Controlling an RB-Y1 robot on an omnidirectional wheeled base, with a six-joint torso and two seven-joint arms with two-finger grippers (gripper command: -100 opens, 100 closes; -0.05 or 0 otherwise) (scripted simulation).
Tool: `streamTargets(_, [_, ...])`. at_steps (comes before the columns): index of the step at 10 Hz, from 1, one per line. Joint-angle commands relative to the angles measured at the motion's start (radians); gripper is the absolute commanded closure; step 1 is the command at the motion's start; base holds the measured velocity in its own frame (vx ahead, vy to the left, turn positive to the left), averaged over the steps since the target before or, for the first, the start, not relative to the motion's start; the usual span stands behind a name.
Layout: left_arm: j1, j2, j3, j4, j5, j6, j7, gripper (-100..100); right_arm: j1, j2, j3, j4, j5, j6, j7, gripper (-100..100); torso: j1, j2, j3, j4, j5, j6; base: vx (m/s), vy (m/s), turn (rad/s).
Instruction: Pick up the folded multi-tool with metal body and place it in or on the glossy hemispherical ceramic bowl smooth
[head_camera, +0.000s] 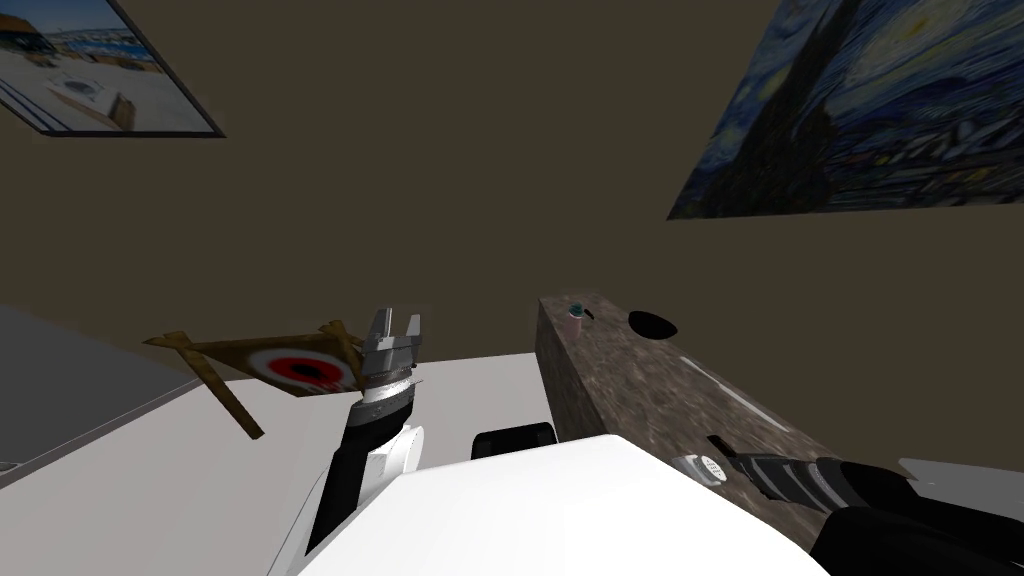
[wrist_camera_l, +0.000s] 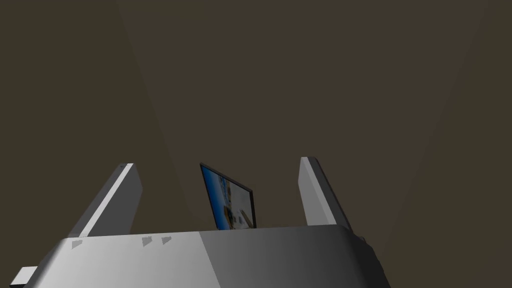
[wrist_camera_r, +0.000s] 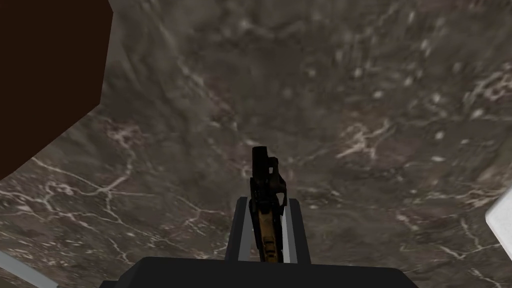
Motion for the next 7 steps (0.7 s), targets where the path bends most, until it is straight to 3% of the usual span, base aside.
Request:
streamTargets(1, [0.000,0.000,0.000,0.000,0.000,0.000,0.000,0,0.000,0.000,0.000,0.000,0.000,0.000,0.000,100,0.000,0.000,0.000,0.000,0.000,0.000,0.000,0.000,0.000])
streamTargets(3, [0.000,0.000,0.000,0.000,0.000,0.000,0.000,0,0.000,0.000,0.000,0.000,0.000,0.000,0.000,100,0.000,0.000,0.000,0.000,0.000,0.000,0.000,0.000,0.000])
streamTargets(4, [0.000,0.000,0.000,0.000,0.000,0.000,0.000,0,0.000,0.000,0.000,0.000,0.000,0.000,0.000,0,0.000,0.000,0.000,0.000,0.000,0.000,0.000,0.000,0.000])
streamTargets(5, [0.000,0.000,0.000,0.000,0.000,0.000,0.000,0,0.007,-0.031,-0.006,0.005,-0.013,-0.016,-0.008,100,0.000,0.000,0.000,0.000,0.000,0.000,-0.011,0.013,-0.084])
streamTargets(7, [0.000,0.000,0.000,0.000,0.000,0.000,0.000,0,0.017,-0.075,-0.016,0.007,-0.031,-0.031,-0.020,100,0.002,0.001,0.001,0.000,0.001,0.001,-0.025,0.023,-0.093])
